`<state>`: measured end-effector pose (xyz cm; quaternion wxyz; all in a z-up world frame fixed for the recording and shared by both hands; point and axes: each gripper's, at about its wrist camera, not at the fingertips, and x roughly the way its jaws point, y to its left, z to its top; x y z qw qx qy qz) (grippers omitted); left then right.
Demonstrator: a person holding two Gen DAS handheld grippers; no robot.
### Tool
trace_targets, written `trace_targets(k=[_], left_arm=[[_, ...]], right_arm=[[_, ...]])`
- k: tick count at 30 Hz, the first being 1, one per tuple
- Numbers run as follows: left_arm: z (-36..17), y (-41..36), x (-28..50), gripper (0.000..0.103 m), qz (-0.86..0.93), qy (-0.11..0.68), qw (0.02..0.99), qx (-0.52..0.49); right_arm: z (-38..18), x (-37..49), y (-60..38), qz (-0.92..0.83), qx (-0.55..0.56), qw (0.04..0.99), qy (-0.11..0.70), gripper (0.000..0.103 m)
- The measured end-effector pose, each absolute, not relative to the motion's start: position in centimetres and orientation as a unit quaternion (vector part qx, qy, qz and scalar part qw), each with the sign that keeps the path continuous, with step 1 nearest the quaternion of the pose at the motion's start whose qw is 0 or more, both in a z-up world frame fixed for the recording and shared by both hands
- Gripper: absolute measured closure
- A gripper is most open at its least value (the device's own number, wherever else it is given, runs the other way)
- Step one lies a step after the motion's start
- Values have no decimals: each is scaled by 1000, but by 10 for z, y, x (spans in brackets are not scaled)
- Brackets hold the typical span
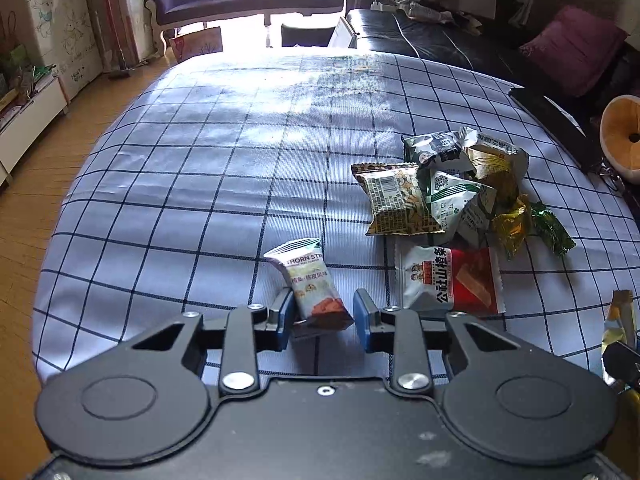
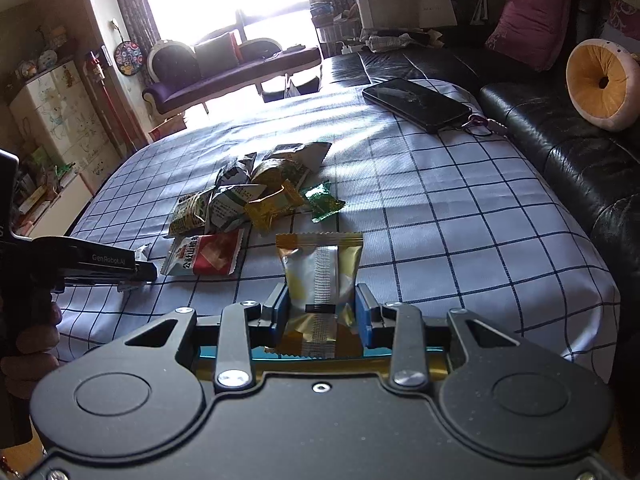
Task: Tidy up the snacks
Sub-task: 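Grasp the small white-and-red bar packet with the left gripper while right holds its packet, then carry both packets over the gold tray and open both grippers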
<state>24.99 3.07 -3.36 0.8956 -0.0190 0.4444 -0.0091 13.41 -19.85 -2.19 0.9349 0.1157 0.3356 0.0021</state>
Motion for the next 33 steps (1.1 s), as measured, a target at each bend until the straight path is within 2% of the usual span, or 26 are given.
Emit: trace_targets(k=[21, 33], left_arm=[[29, 21, 171, 72, -56, 405, 913, 7], [28, 12, 107, 72, -84, 424, 901, 32]], right_arm=[[15, 105, -190, 21, 103, 949, 297, 59], [17, 65, -188, 52, 96, 942, 317, 59]])
